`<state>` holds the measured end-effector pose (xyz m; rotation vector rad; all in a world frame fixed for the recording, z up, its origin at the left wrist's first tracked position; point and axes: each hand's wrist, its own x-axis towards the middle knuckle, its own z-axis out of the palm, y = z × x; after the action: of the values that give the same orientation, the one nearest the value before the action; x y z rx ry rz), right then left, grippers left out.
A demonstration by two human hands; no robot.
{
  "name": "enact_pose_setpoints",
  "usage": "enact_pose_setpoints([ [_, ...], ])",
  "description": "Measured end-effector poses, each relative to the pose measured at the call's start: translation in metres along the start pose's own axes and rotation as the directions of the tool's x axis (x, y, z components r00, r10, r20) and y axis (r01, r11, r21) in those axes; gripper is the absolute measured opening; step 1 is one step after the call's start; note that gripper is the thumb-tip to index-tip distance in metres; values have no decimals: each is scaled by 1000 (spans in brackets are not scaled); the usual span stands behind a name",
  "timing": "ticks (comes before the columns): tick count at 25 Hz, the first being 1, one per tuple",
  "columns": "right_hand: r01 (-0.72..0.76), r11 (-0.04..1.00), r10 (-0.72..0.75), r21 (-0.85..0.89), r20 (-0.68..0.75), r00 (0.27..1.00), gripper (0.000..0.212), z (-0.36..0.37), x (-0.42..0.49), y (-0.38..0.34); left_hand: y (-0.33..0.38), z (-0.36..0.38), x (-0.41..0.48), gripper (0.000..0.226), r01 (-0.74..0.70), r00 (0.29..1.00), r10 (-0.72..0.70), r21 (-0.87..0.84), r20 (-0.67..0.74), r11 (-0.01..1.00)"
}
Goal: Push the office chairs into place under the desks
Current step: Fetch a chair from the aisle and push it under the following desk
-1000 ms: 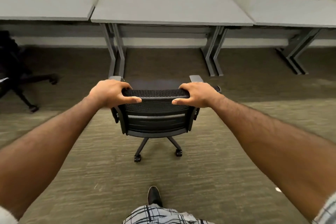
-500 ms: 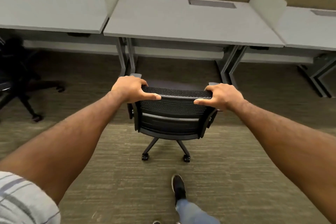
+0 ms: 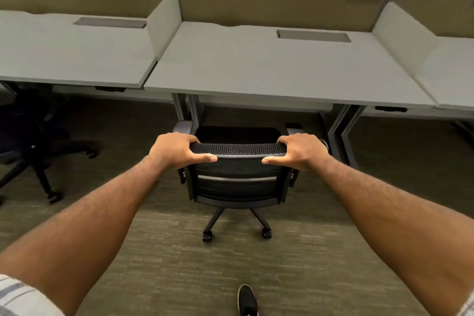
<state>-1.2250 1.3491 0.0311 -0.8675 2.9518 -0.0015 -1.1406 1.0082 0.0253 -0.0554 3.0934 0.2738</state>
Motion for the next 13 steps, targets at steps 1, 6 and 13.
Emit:
enact_pose_setpoints([
  [1,8,1000,-8,5,0,1000,111,-2,16,7,-1,0,13,109,2,1000,-2,-3,-11,1000],
  [6,57,998,-56,30,-26,998,112,-6,78,24,-19,-4,67,102,-2,999,1,-17,-38,1000],
  [13,47,998,-45,42,-44,998,117,-11,153,10,-74,-15,139,94,-28,999,28,-4,-38,1000],
])
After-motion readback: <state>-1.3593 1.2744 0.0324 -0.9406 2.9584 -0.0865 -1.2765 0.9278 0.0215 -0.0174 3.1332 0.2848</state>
